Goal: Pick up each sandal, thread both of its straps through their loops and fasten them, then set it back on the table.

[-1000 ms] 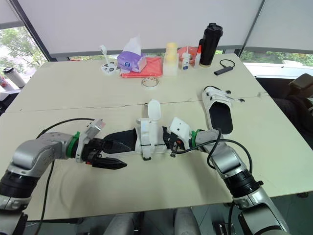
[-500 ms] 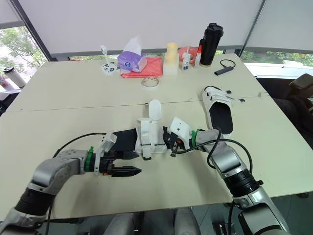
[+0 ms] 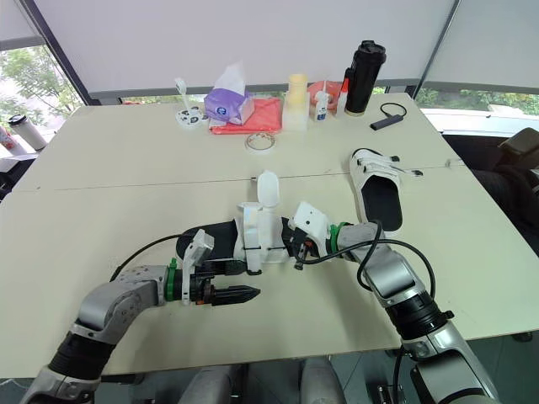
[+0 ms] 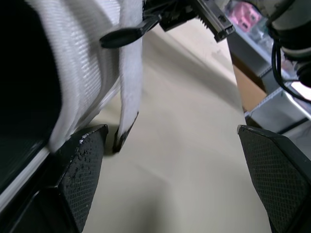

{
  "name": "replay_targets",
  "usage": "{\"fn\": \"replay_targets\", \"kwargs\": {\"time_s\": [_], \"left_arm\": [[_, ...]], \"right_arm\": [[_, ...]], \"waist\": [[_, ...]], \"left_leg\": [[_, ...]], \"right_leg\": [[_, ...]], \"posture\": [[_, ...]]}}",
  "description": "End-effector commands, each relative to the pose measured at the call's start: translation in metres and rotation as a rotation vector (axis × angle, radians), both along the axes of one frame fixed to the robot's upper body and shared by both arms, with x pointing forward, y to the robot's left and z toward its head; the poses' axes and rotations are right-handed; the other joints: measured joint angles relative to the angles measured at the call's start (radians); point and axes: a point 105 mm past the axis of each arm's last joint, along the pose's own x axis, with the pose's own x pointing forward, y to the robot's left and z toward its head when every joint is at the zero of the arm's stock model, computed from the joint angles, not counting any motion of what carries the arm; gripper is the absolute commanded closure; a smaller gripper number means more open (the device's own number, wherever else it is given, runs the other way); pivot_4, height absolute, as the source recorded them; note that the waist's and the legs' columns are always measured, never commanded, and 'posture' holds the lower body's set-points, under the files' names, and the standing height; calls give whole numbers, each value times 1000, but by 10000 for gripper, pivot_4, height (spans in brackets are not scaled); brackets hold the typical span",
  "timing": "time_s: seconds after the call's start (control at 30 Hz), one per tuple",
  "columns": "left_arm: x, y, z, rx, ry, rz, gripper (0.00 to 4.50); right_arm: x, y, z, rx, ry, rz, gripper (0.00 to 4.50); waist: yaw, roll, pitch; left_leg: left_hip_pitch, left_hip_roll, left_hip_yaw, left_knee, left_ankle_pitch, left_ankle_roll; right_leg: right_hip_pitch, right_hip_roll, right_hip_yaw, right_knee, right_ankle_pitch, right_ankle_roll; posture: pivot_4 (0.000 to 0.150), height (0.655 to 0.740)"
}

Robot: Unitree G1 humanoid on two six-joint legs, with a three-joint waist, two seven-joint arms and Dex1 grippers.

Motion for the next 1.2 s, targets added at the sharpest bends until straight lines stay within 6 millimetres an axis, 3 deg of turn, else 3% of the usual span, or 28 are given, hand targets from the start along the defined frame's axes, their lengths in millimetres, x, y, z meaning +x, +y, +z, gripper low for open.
{"fn": "replay_targets", "kwargs": {"time_s": [0.03, 0.07, 0.17, 0.4, 0.6, 0.73, 0.93, 1.07, 1.2], "left_arm": [[0, -7, 1, -7, -10, -9, 539], [1, -8, 1, -9, -9, -9, 539], [0, -10, 1, -15, -8, -16, 8768], [-1, -11, 2, -22, -7, -23, 43197], [-11, -6, 8, -17, 4, -72, 44167], [-44, 2, 26, -18, 40, -255, 44167], [-70, 18, 37, 0, 92, -389, 44167], [-72, 20, 47, -31, 87, -420, 44167], [-50, 15, 69, -105, 9, -354, 44167]], "right_arm": [[-5, -3, -18, -39, 63, -16, 45000], [-5, -4, -18, -39, 64, -16, 45000], [-5, -4, -18, -40, 64, -17, 45000], [-6, -4, -19, -38, 67, -19, 45000], [-7, -2, -19, -37, 68, -16, 45000], [-6, -3, -18, -39, 66, -15, 45000], [-6, -2, -19, -41, 63, -11, 45000], [-5, -2, -19, -40, 63, -9, 45000], [-5, -1, -19, -42, 60, -6, 45000]], "waist": [[0, 0, 0], [0, 0, 0], [1, 0, 0], [4, 0, 0], [8, 0, 0], [3, 1, 0], [1, 1, 0], [-3, 1, 0], [-2, 1, 0]], "left_leg": [[0, 0, 0, 0, 0, 0], [0, 0, 0, 0, 0, 0], [0, 0, 0, 0, 0, 0], [0, 0, 0, 0, 0, 0], [0, 1, 1, 0, 0, 0], [-1, 1, 1, -2, 0, 0], [-2, 1, 1, -2, 0, 0], [-2, 1, 1, -2, 0, 0], [-3, 1, 1, -2, -1, 0]], "right_leg": [[0, 0, 0, 0, 0, 0], [0, 0, 0, 0, 0, 0], [0, 0, 0, 0, 0, 0], [0, 0, 0, 0, 0, 0], [-1, 0, 0, 0, 0, 0], [-3, 0, 0, 0, 0, -1], [-3, -1, 0, -1, -1, -1], [-3, -1, 0, -2, -1, -2], [-4, -1, 0, -3, -1, -2]], "posture": [[1500, 7296], [1500, 7296], [1500, 7296], [1500, 7296], [1500, 7296], [1500, 7296], [1500, 7296], [1500, 7296], [1500, 7296]]}}
